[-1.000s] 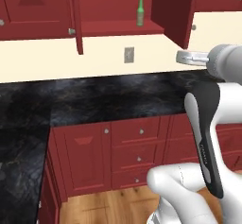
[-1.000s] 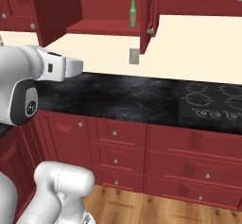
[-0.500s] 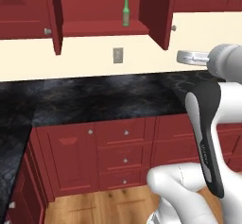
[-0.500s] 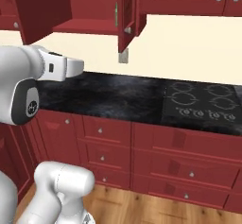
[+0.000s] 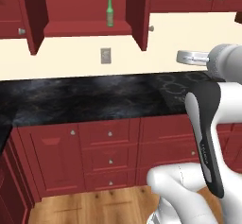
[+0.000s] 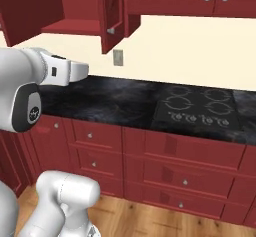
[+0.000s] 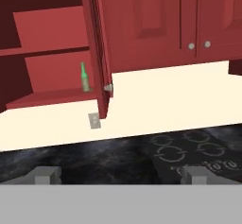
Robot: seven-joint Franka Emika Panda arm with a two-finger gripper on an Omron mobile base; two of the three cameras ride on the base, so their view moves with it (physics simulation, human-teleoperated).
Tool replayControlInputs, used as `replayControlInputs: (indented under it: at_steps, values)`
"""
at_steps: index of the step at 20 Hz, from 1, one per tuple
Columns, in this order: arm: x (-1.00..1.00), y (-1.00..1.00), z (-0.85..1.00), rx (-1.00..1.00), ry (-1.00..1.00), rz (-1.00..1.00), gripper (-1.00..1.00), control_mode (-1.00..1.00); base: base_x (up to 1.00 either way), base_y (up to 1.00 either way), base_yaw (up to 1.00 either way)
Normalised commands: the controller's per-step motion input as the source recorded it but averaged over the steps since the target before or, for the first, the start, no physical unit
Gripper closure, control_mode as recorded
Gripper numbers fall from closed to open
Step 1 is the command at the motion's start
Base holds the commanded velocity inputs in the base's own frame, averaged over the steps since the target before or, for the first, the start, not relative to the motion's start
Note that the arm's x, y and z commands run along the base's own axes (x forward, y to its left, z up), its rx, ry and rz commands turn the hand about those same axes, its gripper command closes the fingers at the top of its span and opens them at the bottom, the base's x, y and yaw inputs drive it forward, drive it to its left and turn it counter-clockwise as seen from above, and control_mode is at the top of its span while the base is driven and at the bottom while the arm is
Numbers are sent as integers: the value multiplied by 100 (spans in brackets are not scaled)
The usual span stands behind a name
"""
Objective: Sort all alcoholic drinks to one cabinet, and non-alcoholic drinks to the other.
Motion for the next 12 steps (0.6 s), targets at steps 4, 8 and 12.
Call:
replayControlInputs:
  at_steps: [4, 8, 12]
  values:
    - [0, 0, 0, 0, 0, 0, -100, 100, -17, -54, 6]
    - [0, 0, 0, 0, 0, 0, -100, 100, -16, -56, 5]
    - [0, 0, 0, 0, 0, 0, -100, 100, -16, -57, 5]
